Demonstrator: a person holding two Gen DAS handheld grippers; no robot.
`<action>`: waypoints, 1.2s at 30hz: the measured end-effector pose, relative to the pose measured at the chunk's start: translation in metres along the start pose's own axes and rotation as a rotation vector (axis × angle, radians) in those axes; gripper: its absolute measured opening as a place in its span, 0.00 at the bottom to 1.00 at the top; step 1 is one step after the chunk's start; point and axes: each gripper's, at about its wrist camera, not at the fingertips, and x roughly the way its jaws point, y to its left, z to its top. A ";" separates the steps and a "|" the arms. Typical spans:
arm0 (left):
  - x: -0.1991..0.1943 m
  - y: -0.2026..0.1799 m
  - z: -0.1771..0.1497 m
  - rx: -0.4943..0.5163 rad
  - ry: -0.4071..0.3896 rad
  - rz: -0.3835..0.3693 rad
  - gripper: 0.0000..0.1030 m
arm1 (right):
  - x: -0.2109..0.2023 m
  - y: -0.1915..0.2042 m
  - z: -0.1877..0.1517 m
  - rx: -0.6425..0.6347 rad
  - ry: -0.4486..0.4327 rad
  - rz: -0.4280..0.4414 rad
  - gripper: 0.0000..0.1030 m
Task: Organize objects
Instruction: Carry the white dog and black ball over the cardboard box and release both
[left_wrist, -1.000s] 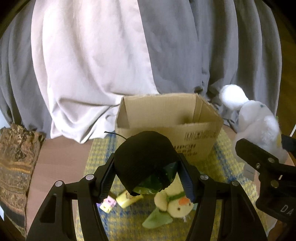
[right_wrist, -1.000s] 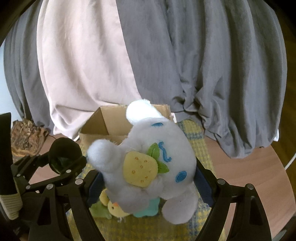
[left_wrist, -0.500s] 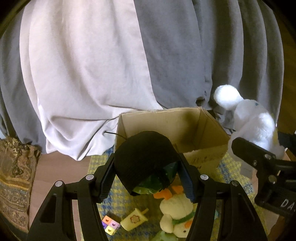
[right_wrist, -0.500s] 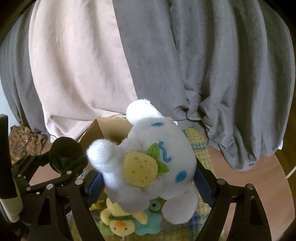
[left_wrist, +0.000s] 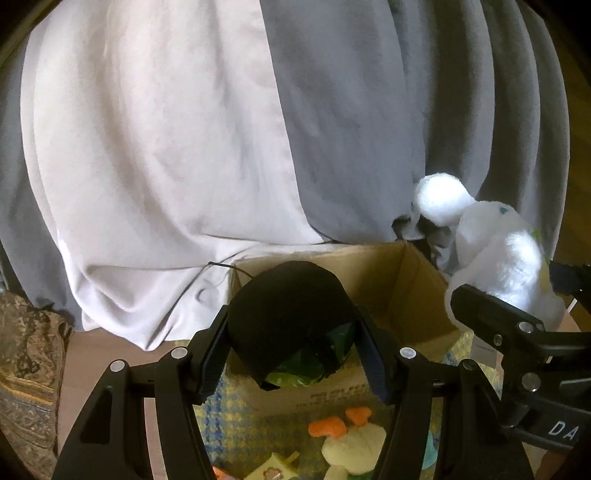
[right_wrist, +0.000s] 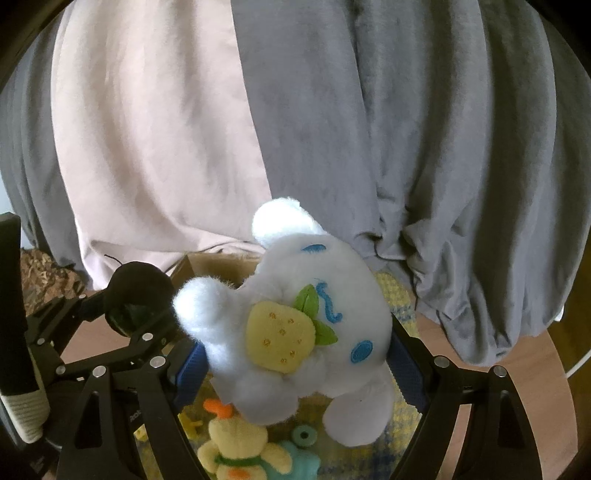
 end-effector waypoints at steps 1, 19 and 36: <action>0.003 0.002 0.001 -0.002 0.000 0.002 0.61 | 0.002 0.000 0.002 0.001 0.000 -0.002 0.82; 0.037 0.015 0.009 -0.022 0.046 -0.019 0.65 | 0.039 -0.001 0.018 -0.011 0.044 0.022 0.86; 0.011 0.023 -0.001 -0.040 0.016 0.027 0.96 | -0.001 0.008 0.014 -0.016 -0.050 -0.004 0.99</action>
